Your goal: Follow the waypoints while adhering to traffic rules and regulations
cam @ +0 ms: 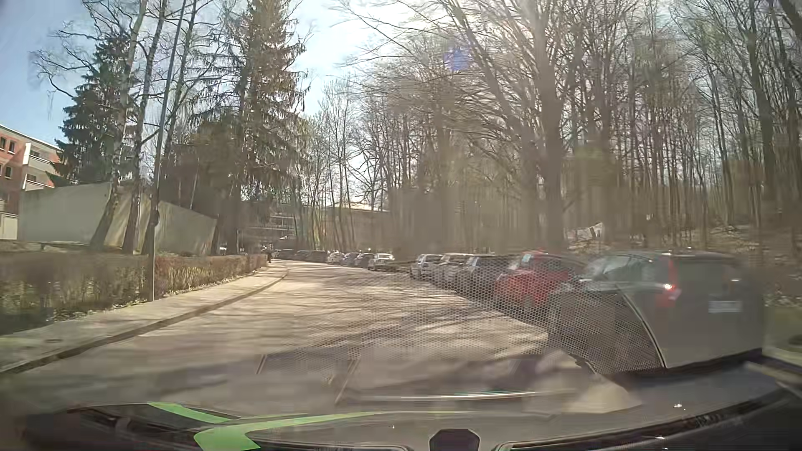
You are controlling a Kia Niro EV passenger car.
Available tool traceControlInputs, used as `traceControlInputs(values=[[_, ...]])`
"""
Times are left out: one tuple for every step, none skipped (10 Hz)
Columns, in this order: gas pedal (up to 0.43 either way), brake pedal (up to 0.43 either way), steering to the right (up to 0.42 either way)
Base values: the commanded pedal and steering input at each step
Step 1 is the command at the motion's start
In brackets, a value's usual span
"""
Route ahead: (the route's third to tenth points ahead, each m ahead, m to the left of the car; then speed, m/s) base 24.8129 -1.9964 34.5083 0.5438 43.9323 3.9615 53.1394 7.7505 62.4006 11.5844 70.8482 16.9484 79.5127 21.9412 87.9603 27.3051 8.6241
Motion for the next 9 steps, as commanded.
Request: traceControlInputs(values=[[0.370,0.000,-0.013],[0.370,0.000,-0.016],[0.358,0.000,-0.019],[0.339,0.000,-0.019],[0.319,0.000,-0.019],[0.311,0.000,-0.019],[0.311,0.000,-0.020],[0.299,0.000,-0.023],[0.287,0.000,-0.027]])
